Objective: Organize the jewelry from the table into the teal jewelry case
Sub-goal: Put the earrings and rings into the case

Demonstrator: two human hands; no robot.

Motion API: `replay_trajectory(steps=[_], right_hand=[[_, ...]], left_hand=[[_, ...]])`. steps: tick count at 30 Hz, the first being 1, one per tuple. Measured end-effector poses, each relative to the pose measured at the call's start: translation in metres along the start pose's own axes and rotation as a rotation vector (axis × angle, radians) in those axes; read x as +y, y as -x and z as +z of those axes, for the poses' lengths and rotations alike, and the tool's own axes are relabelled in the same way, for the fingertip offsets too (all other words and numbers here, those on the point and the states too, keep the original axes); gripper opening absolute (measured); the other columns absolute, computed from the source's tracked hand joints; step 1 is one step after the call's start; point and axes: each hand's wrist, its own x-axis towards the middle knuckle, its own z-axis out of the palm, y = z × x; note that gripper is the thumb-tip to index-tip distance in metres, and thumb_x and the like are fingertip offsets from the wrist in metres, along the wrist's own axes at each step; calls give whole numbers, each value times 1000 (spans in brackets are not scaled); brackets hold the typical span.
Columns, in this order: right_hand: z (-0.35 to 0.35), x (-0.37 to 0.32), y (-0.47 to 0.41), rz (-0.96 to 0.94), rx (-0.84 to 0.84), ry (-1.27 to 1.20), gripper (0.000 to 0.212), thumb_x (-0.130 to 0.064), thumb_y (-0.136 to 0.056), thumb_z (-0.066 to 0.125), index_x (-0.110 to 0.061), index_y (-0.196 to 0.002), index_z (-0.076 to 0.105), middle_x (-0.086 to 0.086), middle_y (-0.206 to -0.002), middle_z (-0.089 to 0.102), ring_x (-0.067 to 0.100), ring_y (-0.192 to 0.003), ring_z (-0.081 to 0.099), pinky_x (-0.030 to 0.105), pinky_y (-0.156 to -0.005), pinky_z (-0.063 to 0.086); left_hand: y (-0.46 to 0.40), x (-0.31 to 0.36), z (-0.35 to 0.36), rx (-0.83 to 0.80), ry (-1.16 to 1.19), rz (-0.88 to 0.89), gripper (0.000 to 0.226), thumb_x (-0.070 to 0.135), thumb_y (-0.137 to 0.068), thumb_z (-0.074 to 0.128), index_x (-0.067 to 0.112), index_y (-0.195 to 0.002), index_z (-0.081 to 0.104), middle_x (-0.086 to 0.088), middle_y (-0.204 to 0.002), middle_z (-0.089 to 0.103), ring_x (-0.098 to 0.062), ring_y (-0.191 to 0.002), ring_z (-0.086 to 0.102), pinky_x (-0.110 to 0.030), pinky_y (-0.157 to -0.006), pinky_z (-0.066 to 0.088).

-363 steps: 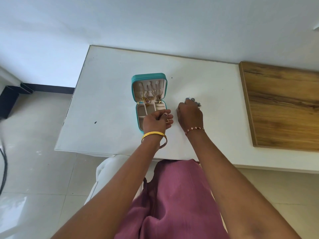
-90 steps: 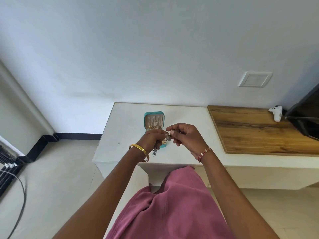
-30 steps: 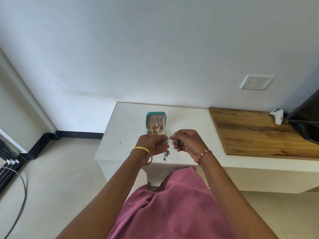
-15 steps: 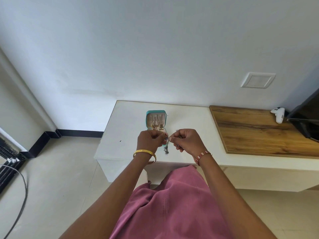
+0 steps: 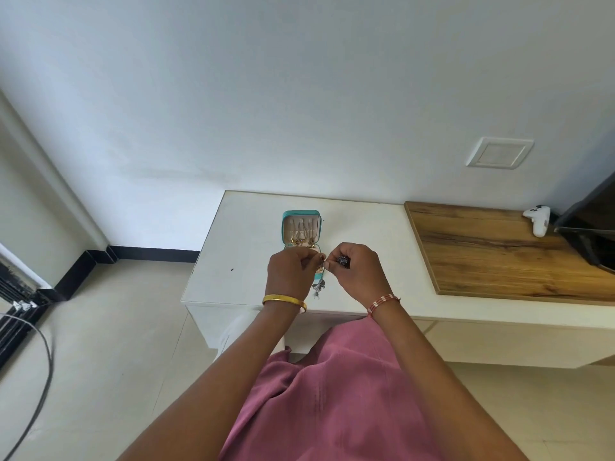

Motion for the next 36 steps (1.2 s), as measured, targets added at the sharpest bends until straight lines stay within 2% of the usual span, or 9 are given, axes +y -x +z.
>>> replay_trajectory(steps=[5,10,14,18,20,23,27,30,36], right_hand=[[-1,3,-1,100,-33,-214,12,-7,-86,60,-10,-74,58,-2,-63,53,14,-59,49,19,-56,41],[-2,3,1,151,-23,-335,7,-6,-88,57,-7,-81,60,-2,-62,53,9,-53,48,6,-43,38],[-2,6,-2,150,-1,-354,7,-6,-86,59,-8,-80,61,-1,-62,54,11,-51,47,12,-46,38],[3,8,-4,109,18,-293,7,-7,-83,63,-9,-77,62,-2,-62,54,9,-55,47,20,-56,40],[5,8,-4,65,27,-226,9,-8,-82,64,-12,-75,61,-7,-62,53,6,-57,47,16,-57,39],[6,7,-3,-12,46,-121,6,-8,-83,63,-9,-77,63,-7,-64,54,0,-59,46,3,-52,34],[7,7,-2,-80,36,-100,3,-6,-84,62,-4,-82,64,-1,-75,57,-1,-63,48,-1,-55,36],[6,9,-3,-54,-14,-170,8,-5,-84,62,-9,-77,61,-4,-66,55,1,-61,48,3,-55,38],[-3,22,-3,212,-125,-566,6,-6,-84,63,-7,-79,63,7,-60,55,15,-48,43,18,-43,36]], left_hand=[[-2,3,1,2,-66,38,21,19,-86,61,4,-97,71,-15,-99,71,-29,-92,65,-33,-85,51],[0,2,1,4,132,-15,16,9,-84,61,3,-95,72,-14,-94,72,-15,-79,62,-24,-81,49],[5,-6,3,-125,346,-59,27,-3,-84,56,14,-99,69,-7,-86,71,-2,-72,66,-30,-86,53],[5,-12,7,-121,527,-171,27,-9,-81,57,5,-101,68,14,-66,70,2,-61,66,-20,-76,55],[4,-11,8,-69,469,-181,28,-8,-80,57,9,-99,69,0,-76,72,1,-62,66,-22,-77,55],[1,-8,6,-14,277,-135,28,-3,-80,54,10,-99,71,-14,-92,71,-18,-75,68,-23,-76,54],[0,-1,2,-7,107,-68,27,3,-81,55,13,-101,71,-12,-77,70,-21,-72,64,-27,-80,53],[1,2,1,-17,31,-33,25,6,-83,55,14,-101,70,2,-56,53,-10,-57,51,-18,-75,44],[-3,-2,5,-19,136,-38,24,3,-83,54,12,-95,72,-4,-81,65,-14,-77,59,-22,-79,49]])
